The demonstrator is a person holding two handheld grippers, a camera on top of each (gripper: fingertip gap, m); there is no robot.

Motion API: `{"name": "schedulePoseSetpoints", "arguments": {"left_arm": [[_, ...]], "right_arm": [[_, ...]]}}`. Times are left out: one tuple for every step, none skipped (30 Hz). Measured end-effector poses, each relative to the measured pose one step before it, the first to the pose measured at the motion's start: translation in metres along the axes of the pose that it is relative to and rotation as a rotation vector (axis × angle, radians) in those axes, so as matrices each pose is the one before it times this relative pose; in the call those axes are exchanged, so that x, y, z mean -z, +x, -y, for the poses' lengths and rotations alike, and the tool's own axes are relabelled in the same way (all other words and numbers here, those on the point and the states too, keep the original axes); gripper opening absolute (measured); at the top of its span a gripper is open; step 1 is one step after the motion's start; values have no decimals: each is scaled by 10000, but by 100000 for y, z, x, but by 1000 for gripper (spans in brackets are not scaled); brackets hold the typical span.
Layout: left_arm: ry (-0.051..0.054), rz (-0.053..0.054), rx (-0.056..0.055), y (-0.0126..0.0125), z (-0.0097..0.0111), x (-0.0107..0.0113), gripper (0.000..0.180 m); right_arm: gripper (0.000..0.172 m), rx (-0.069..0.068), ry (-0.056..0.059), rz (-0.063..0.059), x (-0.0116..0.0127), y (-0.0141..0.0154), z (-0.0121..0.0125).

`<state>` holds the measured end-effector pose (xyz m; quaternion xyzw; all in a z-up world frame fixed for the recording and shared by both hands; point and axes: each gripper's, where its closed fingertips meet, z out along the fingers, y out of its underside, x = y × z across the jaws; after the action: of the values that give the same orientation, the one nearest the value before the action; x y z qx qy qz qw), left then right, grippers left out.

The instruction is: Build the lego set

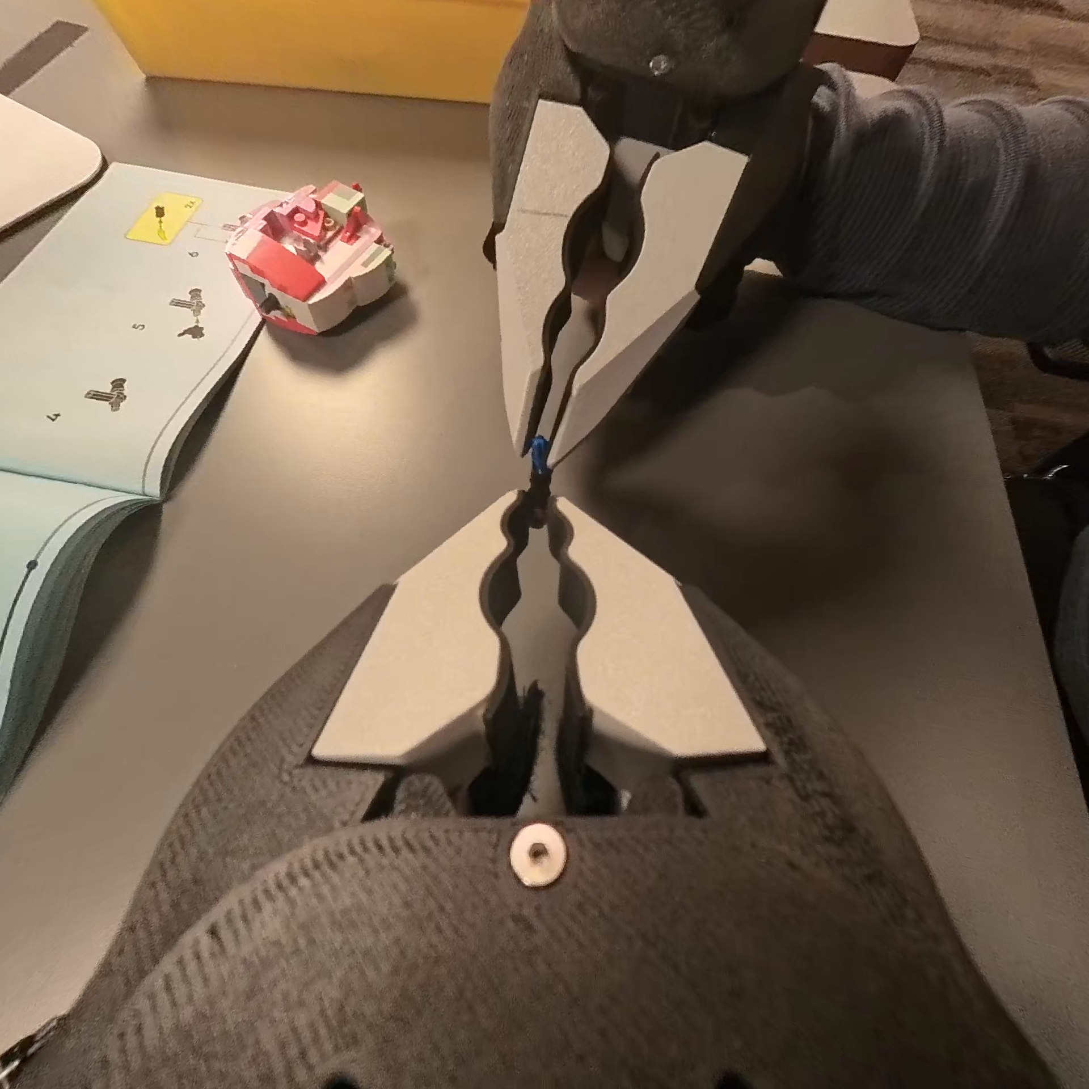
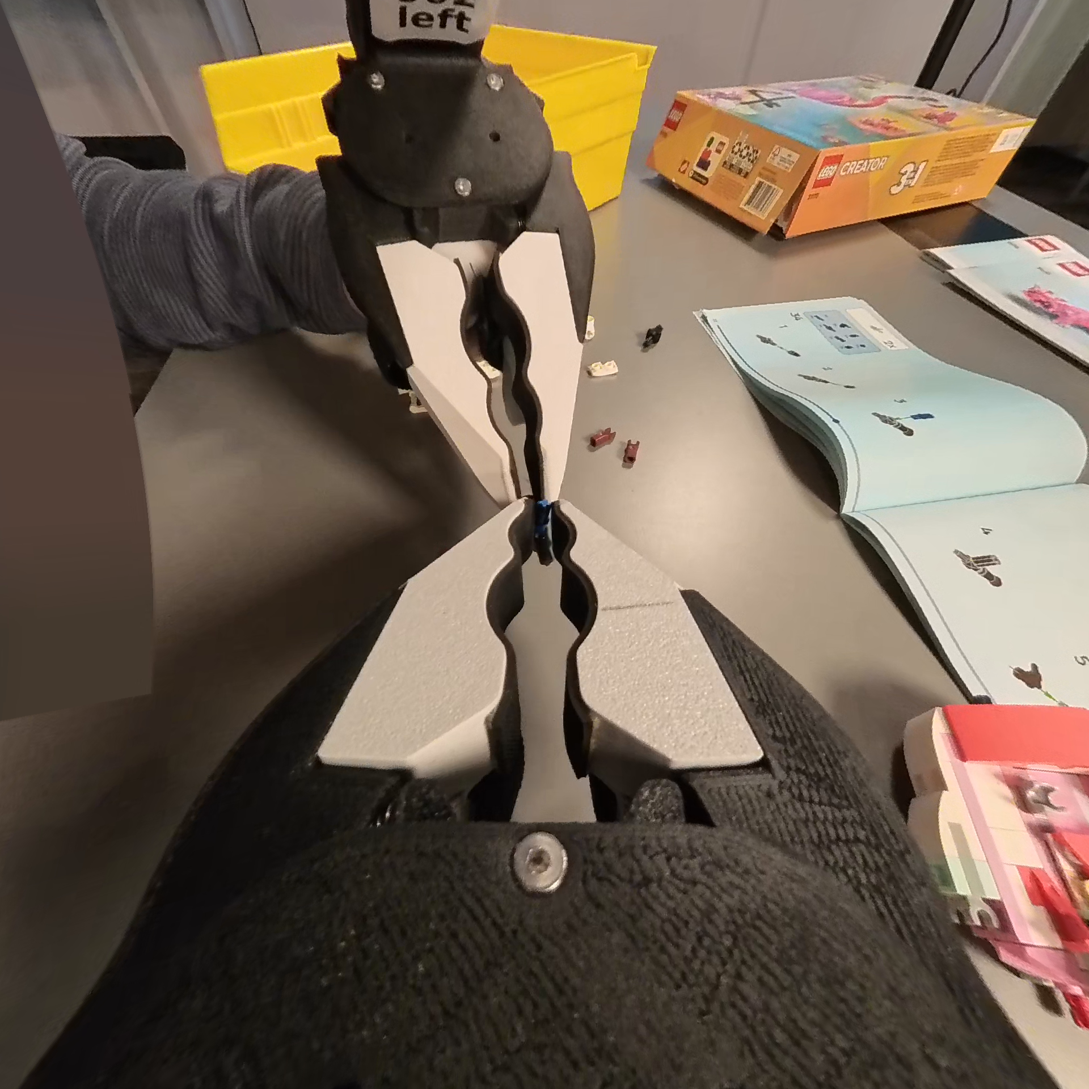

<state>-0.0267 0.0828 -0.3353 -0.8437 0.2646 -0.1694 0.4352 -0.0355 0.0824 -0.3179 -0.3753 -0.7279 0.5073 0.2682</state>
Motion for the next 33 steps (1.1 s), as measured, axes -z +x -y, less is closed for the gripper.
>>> {"name": "schedulePoseSetpoints", "arguments": {"left_arm": [[-11,-14,2,8,-31,-22,5],[5,-8,-4,8,-2,-9,5],[-1,-21,14,16,-19,-6,5],[0,-8,4,-9,-10,-2,5],[10,2,-10,-12,-2,-1,5],[5,-10,6,10,3,2,5],[15,-7,5,-3,15,0,5],[16,14,-15,-17,20,8,5],[16,10,-28,7,25,16,5],[2,-6,-20,47,25,-3,5],[10,-5,-46,50,45,-7,5],[5,-27,-47,101,24,-19,5],[-8,-31,-29,79,2,-36,5],[-15,-53,-31,106,-25,-43,5],[-12,-96,-40,150,-39,-34,5],[8,-80,-37,129,-11,-31,5],[0,-147,-67,221,-11,-7,5],[17,-156,-127,254,12,29,5],[25,-142,-128,263,31,45,5],[37,-134,-152,273,86,68,5],[60,-14,-212,157,140,89,5],[36,126,-177,-20,159,93,5],[28,88,-63,-18,176,81,5],[55,1,-14,66,174,52,5],[86,-44,58,72,168,53,5],[93,-11,113,-43,137,77,5],[68,18,90,-127,72,91,5],[25,-56,86,-20,-2,71,5],[0,-29,47,-6,-41,14,5],[-43,13,-9,-18,-96,-48,5],[-64,3,-26,14,-95,-64,5],[-29,6,-3,4,-46,-48,5],[23,-33,37,14,12,20,5]], "right_arm": [[4,-18,-9,14,-13,1,-27],[4,-7,-3,15,-9,-20,-11],[4,10,-8,5,-8,-17,-17],[4,0,-2,-5,3,15,-14],[4,-31,5,16,-11,-3,10],[4,-25,-1,25,-4,-24,0],[4,-5,5,8,-4,-15,8],[3,-15,9,25,6,-37,29],[3,-29,12,50,15,-66,29],[3,-31,1,58,29,-71,12],[3,-53,14,79,40,-75,3],[3,-70,7,101,45,-103,-5],[3,-56,-13,90,32,-74,-44],[3,-37,-26,96,30,-113,-70],[3,-33,-31,123,32,-156,-65],[3,-26,-15,100,28,-126,-47],[3,-6,-15,151,40,-226,-32],[2,-22,4,181,50,-271,-3],[2,-30,20,177,41,-260,31],[2,-19,44,184,36,-292,90],[2,13,72,113,41,-195,139],[2,52,73,0,75,-26,159],[2,81,77,-37,90,4,167],[2,56,68,25,89,-92,158],[2,16,82,40,79,-90,162],[2,-3,112,-29,65,74,168],[2,0,105,-72,25,146,131],[2,-16,48,7,-33,16,50],[2,-31,4,10,-42,8,-21],[2,-14,-45,-8,-34,30,-83],[2,-5,-56,0,-22,5,-112],[2,-26,-21,-14,-28,23,-46],[3,-63,38,9,-11,22,45]]}}
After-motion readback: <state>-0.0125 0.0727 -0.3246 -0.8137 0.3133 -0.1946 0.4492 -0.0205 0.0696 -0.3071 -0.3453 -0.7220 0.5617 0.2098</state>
